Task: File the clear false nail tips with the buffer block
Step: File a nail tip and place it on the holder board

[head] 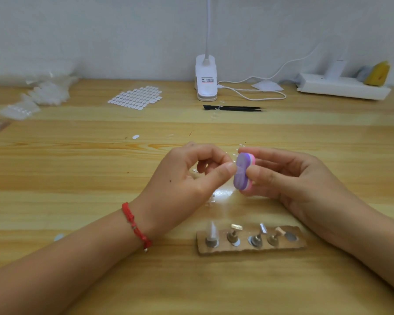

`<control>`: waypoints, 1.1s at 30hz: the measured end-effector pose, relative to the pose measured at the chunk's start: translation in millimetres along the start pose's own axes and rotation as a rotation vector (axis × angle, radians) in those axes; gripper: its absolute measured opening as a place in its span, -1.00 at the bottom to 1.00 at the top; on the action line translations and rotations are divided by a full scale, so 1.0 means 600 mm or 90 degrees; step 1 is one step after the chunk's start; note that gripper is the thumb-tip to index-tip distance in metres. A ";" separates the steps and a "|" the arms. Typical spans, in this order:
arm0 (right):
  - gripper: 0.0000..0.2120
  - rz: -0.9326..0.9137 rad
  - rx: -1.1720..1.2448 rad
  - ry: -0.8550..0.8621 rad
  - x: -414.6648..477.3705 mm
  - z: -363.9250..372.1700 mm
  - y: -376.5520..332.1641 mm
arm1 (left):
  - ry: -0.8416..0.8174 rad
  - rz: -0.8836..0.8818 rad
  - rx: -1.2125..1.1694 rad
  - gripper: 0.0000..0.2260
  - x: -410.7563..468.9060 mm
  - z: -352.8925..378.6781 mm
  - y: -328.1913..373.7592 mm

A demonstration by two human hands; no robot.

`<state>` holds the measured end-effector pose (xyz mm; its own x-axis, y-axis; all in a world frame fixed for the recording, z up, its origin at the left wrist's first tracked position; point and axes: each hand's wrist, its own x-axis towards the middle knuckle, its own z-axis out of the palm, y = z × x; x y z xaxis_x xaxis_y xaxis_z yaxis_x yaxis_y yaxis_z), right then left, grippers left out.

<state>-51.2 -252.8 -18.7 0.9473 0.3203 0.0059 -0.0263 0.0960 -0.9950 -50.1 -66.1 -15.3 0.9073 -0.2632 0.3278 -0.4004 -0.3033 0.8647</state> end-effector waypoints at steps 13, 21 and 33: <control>-0.67 -0.003 -0.008 -0.015 0.001 0.002 -0.001 | 0.024 0.021 0.019 -0.90 -0.001 0.001 0.001; -0.67 -0.011 0.013 -0.007 0.001 0.003 -0.001 | 0.015 0.034 0.032 -0.90 -0.001 0.001 0.002; -0.69 -0.012 0.088 0.031 0.005 -0.001 -0.001 | -0.033 0.047 0.039 -0.91 -0.005 0.007 0.002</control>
<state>-48.0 -252.1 -18.1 0.9622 0.2720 0.0157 -0.0496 0.2314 -0.9716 -53.7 -69.4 -16.6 0.8675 -0.3339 0.3688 -0.4751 -0.3362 0.8132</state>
